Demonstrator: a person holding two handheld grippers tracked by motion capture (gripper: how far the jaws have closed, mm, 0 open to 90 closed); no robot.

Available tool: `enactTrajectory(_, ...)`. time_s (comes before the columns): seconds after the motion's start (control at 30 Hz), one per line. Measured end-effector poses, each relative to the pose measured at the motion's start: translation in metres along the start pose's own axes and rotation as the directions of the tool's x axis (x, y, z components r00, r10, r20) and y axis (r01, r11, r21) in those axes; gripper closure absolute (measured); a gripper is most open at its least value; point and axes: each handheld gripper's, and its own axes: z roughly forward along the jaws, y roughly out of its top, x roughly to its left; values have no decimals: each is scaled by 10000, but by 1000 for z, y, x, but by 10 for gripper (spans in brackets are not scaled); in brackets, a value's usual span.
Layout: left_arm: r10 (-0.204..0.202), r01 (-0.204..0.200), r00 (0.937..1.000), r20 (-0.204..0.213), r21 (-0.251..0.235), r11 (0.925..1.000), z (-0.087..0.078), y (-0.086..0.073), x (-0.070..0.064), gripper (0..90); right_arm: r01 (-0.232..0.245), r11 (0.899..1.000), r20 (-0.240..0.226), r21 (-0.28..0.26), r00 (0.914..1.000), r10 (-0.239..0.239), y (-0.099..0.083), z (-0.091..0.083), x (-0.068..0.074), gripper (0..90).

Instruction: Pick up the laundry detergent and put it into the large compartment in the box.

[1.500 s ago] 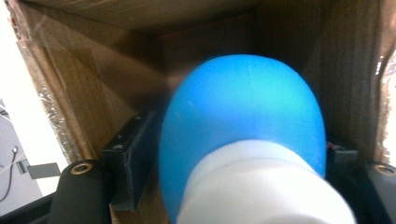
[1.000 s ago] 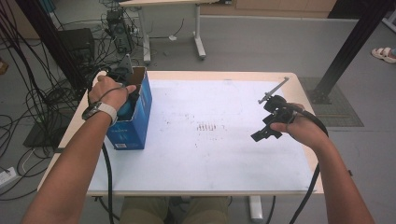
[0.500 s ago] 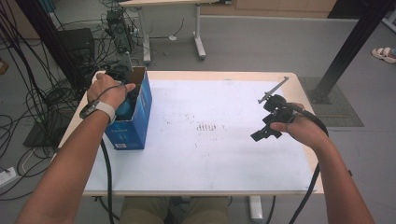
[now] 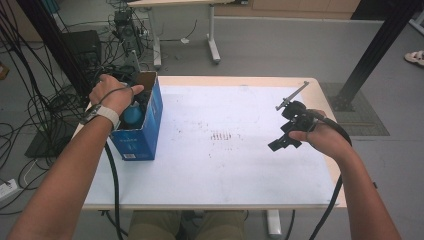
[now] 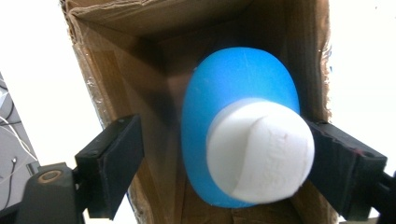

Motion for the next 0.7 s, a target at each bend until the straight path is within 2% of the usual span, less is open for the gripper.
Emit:
enactTrajectory(0.07,40,-38,9999,146,-90,10000,-4,-2,2,132,46,10000,17,31,10000,-46,1,-1,1,94)
enactTrajectory(0.17,178,-174,9997,147,-221,9996,-11,-3,-1,122,51,10000,34,16,10000,-51,1,-1,2,94)
enactTrajectory(0.23,168,-159,9992,373,-240,9996,-14,-3,1,115,43,10000,49,-9,10000,-43,1,-2,3,94)
enactTrajectory(0.33,301,-293,9993,243,-331,9990,-20,-3,-3,113,61,10000,76,-42,10000,-61,1,-4,5,94)
enactTrajectory(0.43,375,-359,9988,308,-480,9982,-27,-5,-5,99,44,10000,111,-38,9999,-44,1,-6,6,95)
enactTrajectory(0.57,492,-462,9979,409,-710,9964,-42,-6,-6,90,47,10000,168,-53,9998,-46,0,-9,7,94)
enactTrajectory(0.63,552,-504,9970,551,-849,9951,-49,-7,-4,49,-6,10000,191,-69,9998,7,-1,-10,8,94)
enactTrajectory(0.7,616,-561,9967,527,-1002,9934,-58,-9,-4,66,-34,9999,238,-121,9997,37,-3,-12,8,94)
